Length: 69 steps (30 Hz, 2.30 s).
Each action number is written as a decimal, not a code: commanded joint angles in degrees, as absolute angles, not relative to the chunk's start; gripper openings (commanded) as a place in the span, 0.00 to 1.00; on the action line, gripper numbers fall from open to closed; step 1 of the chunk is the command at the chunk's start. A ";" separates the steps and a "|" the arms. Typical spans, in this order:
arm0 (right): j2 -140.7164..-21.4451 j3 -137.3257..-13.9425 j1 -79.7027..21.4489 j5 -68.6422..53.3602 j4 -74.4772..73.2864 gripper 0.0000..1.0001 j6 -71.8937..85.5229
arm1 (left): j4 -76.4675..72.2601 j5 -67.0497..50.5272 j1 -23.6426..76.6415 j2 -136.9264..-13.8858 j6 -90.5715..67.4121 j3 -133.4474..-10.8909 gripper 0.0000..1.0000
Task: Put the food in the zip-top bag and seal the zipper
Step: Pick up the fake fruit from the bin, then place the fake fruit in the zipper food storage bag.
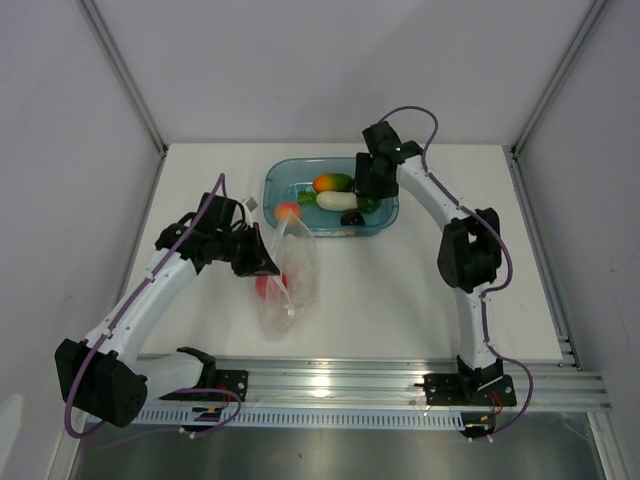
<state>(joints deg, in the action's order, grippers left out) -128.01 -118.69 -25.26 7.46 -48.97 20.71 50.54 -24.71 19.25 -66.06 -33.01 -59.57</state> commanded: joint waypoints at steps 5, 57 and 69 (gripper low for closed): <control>-108.30 -109.79 -27.24 -5.34 -41.94 0.00 18.64 | 47.90 -26.98 18.46 -64.86 -34.45 -58.10 0.01; -91.49 -90.44 -46.76 -21.27 -27.25 0.99 14.50 | 45.61 -30.32 18.46 -60.03 -37.09 -54.93 0.00; -96.76 -97.72 -37.01 -7.93 -32.58 0.97 20.29 | 46.58 -29.01 18.46 -59.76 -36.39 -54.76 0.01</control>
